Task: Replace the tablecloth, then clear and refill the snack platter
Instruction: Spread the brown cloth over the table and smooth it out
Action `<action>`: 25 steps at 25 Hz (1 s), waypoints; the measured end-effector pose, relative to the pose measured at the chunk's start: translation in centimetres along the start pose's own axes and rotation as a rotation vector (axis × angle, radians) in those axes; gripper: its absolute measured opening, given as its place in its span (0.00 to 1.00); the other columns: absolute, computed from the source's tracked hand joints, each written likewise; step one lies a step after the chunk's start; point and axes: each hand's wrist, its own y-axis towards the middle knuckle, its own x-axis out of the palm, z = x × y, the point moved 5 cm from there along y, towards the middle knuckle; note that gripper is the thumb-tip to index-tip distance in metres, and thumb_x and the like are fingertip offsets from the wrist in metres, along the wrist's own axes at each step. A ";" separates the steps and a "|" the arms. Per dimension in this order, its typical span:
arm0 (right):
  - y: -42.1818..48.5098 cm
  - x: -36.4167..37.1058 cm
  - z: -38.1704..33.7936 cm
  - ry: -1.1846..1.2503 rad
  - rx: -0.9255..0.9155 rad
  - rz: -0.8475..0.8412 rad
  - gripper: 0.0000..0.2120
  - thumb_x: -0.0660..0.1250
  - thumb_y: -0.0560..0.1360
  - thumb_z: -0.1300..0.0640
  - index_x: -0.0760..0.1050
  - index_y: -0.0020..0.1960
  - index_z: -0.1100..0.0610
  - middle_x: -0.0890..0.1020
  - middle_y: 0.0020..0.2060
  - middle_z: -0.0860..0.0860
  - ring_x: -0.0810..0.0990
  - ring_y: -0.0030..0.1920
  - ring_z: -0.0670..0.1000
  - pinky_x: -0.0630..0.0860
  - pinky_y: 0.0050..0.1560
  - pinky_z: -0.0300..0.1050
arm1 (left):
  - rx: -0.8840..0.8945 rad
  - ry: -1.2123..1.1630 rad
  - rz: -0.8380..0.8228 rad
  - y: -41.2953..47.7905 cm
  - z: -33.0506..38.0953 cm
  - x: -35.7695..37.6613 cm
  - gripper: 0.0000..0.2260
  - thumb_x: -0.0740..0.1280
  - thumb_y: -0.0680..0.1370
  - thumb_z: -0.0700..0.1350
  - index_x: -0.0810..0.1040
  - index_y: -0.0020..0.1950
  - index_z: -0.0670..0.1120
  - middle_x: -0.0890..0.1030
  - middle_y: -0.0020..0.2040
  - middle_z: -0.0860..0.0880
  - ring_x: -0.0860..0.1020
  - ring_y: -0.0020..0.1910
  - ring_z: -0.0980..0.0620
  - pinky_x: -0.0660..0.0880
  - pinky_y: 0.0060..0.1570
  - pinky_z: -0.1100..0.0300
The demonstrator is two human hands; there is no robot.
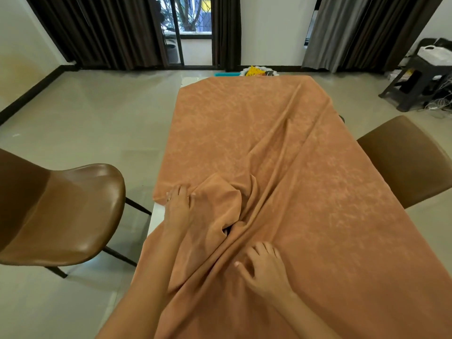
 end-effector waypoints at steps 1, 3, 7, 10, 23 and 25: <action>2.2 0.0 0.1 0.024 0.034 0.035 0.23 0.54 0.76 0.35 0.75 0.58 0.50 0.75 0.57 0.47 0.72 0.60 0.51 0.72 0.59 0.51 | -0.006 0.032 -0.019 2.2 -0.4 0.5 0.16 0.57 0.81 0.45 0.72 0.66 0.41 0.73 0.67 0.42 0.64 0.71 0.40 0.63 0.68 0.44; 6.0 1.2 0.3 0.040 0.127 0.012 0.31 0.55 0.76 0.35 0.66 0.72 0.52 0.64 0.73 0.50 0.58 0.74 0.53 0.60 0.72 0.54 | -0.076 0.090 -0.094 6.5 -2.0 1.8 0.21 0.53 0.80 0.52 0.73 0.67 0.43 0.72 0.69 0.43 0.60 0.74 0.41 0.57 0.72 0.45; 8.7 5.8 -2.6 -0.121 -0.023 -0.165 0.41 0.58 0.68 0.30 0.66 0.73 0.53 0.67 0.72 0.55 0.54 0.76 0.59 0.48 0.71 0.63 | -0.325 0.144 -0.288 10.4 -6.8 4.5 0.31 0.50 0.79 0.64 0.54 0.78 0.50 0.51 0.79 0.46 0.43 0.77 0.43 0.39 0.74 0.44; 10.0 7.9 -5.5 -0.112 -0.177 -0.162 0.40 0.61 0.62 0.32 0.67 0.71 0.48 0.72 0.68 0.55 0.61 0.74 0.60 0.46 0.70 0.65 | -0.308 0.254 -0.338 13.7 -8.3 4.9 0.44 0.53 0.71 0.74 0.42 0.79 0.52 0.40 0.79 0.49 0.38 0.77 0.45 0.35 0.73 0.44; 13.1 12.7 -10.8 -0.104 -0.163 -0.142 0.37 0.54 0.68 0.26 0.72 0.66 0.48 0.77 0.64 0.52 0.71 0.67 0.54 0.54 0.70 0.55 | -0.133 0.606 -0.071 18.5 -2.0 2.7 0.24 0.58 0.78 0.59 0.72 0.64 0.42 0.78 0.60 0.39 0.73 0.63 0.39 0.45 0.72 0.38; 13.4 12.6 -11.9 -0.146 -0.165 -0.156 0.34 0.55 0.68 0.28 0.73 0.65 0.48 0.77 0.64 0.52 0.74 0.65 0.54 0.56 0.71 0.57 | -0.336 0.595 -0.431 14.4 -2.8 4.8 0.44 0.55 0.70 0.75 0.59 0.76 0.45 0.62 0.74 0.37 0.59 0.73 0.35 0.40 0.70 0.36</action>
